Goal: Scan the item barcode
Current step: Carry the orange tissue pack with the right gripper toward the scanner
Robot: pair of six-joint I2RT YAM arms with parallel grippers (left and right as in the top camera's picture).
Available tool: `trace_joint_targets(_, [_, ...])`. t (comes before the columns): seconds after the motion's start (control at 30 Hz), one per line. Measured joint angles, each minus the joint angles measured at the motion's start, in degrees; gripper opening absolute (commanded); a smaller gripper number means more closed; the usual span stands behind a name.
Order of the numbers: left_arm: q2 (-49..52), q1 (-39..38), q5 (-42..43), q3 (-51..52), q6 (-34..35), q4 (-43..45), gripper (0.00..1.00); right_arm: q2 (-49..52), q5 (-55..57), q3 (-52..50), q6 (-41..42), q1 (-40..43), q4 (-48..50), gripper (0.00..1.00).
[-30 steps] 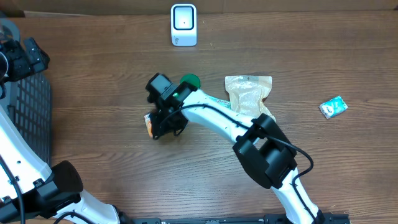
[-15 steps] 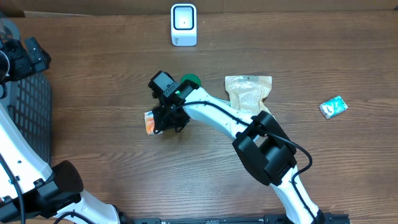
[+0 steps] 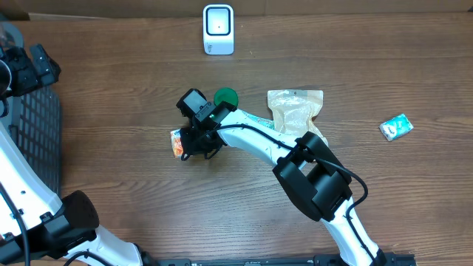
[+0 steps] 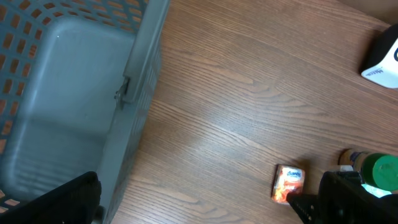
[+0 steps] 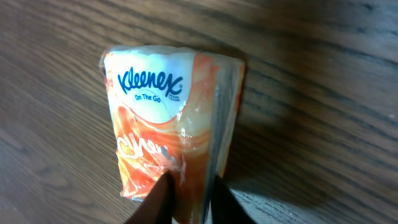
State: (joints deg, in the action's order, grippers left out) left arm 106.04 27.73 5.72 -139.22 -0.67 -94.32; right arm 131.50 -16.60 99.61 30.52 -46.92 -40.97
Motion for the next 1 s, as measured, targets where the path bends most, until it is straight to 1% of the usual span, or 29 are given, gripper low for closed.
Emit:
trace_joint_targets(0.13, [0.0, 0.0, 0.0, 0.0, 0.0, 0.0, 1.0, 0.0, -1.1, 0.0, -0.1, 0.2, -0.4, 0.04])
trace_joint_targets(0.27, [0.0, 0.0, 0.0, 0.0, 0.0, 0.0, 0.99, -0.5, -3.4, 0.7, -1.0, 1.0, -4.4, 0.04])
trace_joint_targets(0.33, [0.0, 0.0, 0.0, 0.0, 0.0, 0.0, 1.0, -2.1, -6.3, 0.7, -2.1, 2.1, -5.3, 0.04])
trace_joint_targets(0.5, [0.0, 0.0, 0.0, 0.0, 0.0, 0.0, 1.0, -13.6, -18.3, 1.5, -4.1, 8.8, -3.3, 0.04])
trace_joint_targets(0.6, [0.0, 0.0, 0.0, 0.0, 0.0, 0.0, 0.99, -21.9, -29.0, 3.7, -4.4, 16.5, -0.4, 0.04])
trace_joint_targets(0.63, [0.0, 0.0, 0.0, 0.0, 0.0, 0.0, 1.0, -23.2, -33.1, 4.0, -4.5, 18.9, 0.7, 0.04])
trace_joint_targets(0.67, [0.0, 0.0, 0.0, 0.0, 0.0, 0.0, 1.0, -23.8, -35.8, 4.3, -4.5, 20.4, 1.3, 0.04])
trace_joint_targets(0.77, [0.0, 0.0, 0.0, 0.0, 0.0, 0.0, 1.0, -24.2, -49.3, 4.5, -3.5, 27.2, 2.9, 0.04])
trace_joint_targets(0.8, [0.0, 0.0, 0.0, 0.0, 0.0, 0.0, 1.0, -23.9, -52.2, 4.5, -3.1, 28.5, 2.9, 0.04])
trace_joint_targets(0.87, [0.0, 0.0, 0.0, 0.0, 0.0, 0.0, 1.0, -23.4, -57.5, 4.5, -1.8, 30.7, 2.9, 0.04])
trace_joint_targets(1.0, [0.0, 0.0, 0.0, 0.0, 0.0, 0.0, 0.99, -23.4, -62.9, 4.5, 1.6, 33.8, 3.0, 0.04])
